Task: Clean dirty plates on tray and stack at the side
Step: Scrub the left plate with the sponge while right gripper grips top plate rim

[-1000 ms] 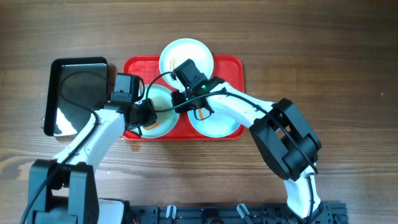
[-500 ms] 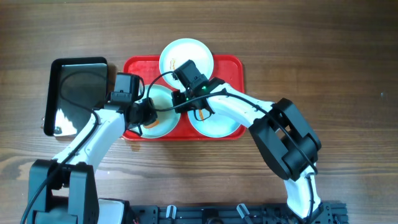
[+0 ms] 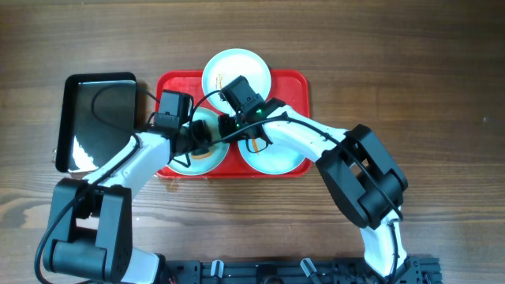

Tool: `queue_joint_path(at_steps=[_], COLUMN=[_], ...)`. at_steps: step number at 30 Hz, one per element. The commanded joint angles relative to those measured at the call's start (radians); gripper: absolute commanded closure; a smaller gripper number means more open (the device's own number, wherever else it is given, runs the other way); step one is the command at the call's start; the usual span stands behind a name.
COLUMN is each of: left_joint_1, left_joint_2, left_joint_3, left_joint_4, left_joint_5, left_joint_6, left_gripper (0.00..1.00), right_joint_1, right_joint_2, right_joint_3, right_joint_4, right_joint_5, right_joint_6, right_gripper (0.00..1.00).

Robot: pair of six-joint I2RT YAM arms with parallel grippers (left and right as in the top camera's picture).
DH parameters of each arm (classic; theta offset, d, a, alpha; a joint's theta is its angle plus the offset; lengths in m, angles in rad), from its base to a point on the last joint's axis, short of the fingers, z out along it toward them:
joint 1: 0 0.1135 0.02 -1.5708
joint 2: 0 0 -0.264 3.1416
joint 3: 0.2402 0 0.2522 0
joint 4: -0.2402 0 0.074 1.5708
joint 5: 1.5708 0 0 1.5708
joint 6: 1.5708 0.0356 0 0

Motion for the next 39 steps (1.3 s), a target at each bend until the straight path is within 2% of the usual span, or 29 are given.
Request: queue_joint_path(at_steps=[1,4,6,11,15,17,20,23,30,31,35,37,39], left_joint_1=[-0.004,-0.004,-0.004,-0.004,-0.004,-0.004,-0.005,-0.005,-0.006,-0.006,-0.005,-0.004,-0.004], left_joint_2=[0.035,0.035,0.035,0.014,-0.036,-0.054,-0.057,-0.057,-0.056,-0.055,-0.035,-0.023,-0.021], left_joint_3=[-0.011,-0.011,-0.011,-0.010,-0.010,-0.010,-0.010,-0.010,-0.010,-0.010,-0.044,-0.067,-0.075], left_joint_4=[0.000,0.008,0.008,0.001,-0.012,-0.024,-0.051,-0.071,-0.051,-0.051,-0.053,-0.052,-0.056], left_joint_5=[-0.005,-0.033,-0.057,-0.056,-0.056,-0.056,-0.056,-0.055,0.000,-0.016,-0.232,-0.299,-0.388], left_joint_6=[-0.006,-0.006,-0.006,-0.006,-0.006,-0.006,-0.006,-0.006,-0.006,-0.006,-0.003,0.060,0.074], left_gripper=[0.15,0.54,0.70,0.70,0.66,0.72,0.89,0.96,0.96,0.96,0.96,0.96,0.96], right_joint_1=[0.003,0.003,0.003,0.003,0.003,0.003,0.003,0.003,0.003,0.003,0.003,0.003,0.003], right_joint_2=[0.030,0.030,0.030,0.030,0.030,0.030,0.030,0.030,0.030,0.030,0.030,0.030,0.030], right_joint_3=[-0.019,-0.019,-0.019,-0.019,-0.019,-0.019,-0.019,-0.019,-0.019,-0.019,-0.019,-0.019,-0.019], right_joint_4=[0.001,0.002,0.002,0.000,0.000,0.001,0.001,0.000,0.002,0.003,-0.005,-0.007,-0.006], right_joint_5=[0.013,0.012,0.012,0.012,0.013,0.016,0.016,0.016,0.016,0.016,0.016,0.016,0.016], right_joint_6=[0.003,0.003,0.003,0.003,0.002,0.003,0.003,0.003,0.003,0.003,0.002,0.003,0.003], right_gripper=[0.96,0.96,0.96,0.95,0.95,0.95,0.95,0.95,0.95,0.95,0.96,0.96,0.96])
